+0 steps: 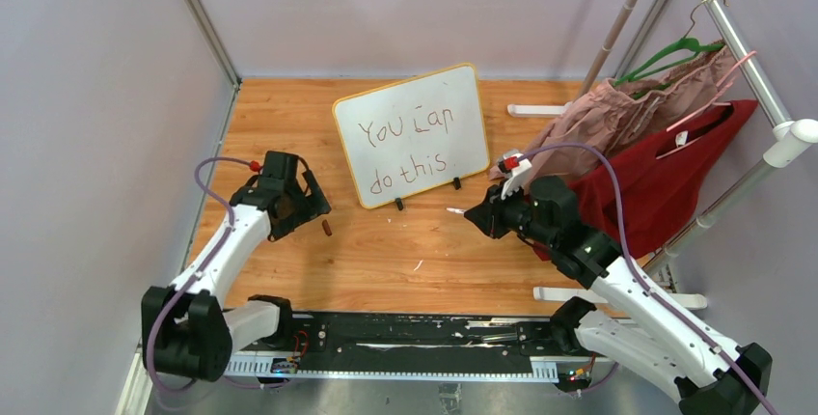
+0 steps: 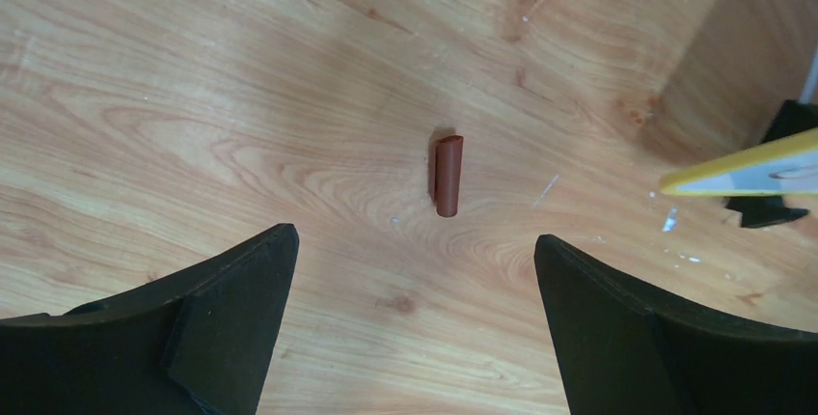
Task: Write a sentence on the whiteboard
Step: Close the whiteboard marker at the center of the board.
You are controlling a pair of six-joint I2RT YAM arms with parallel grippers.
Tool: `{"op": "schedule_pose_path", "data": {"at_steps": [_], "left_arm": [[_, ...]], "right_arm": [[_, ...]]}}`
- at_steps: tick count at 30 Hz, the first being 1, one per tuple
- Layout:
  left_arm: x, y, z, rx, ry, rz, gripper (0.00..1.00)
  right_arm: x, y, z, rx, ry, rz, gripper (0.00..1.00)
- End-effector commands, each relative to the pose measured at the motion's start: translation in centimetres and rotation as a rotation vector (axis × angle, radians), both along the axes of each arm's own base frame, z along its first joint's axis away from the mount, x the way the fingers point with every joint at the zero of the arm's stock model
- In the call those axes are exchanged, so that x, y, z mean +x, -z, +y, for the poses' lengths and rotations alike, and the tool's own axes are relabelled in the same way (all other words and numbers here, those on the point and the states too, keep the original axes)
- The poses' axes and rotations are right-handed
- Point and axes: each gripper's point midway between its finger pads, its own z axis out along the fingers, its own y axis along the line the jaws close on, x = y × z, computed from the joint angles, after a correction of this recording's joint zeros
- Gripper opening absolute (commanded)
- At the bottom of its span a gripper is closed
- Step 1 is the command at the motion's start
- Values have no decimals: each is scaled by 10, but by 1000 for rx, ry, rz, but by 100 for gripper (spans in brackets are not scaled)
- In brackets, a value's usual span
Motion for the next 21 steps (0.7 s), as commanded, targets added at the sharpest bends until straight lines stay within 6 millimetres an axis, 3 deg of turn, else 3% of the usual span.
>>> {"op": "schedule_pose_path", "data": {"at_steps": [1,11,21], "left_arm": [[3,11,2,66,20,78,97],[25,23,-24,76,40,126,86],[24,51,-20,98,-49,218,71]], "right_arm": [[-8,-1,2,9,-26,8,0],[-7,0,3,3,-30,8,0],[-5,-1,4,-4,-30,6,0]]}}
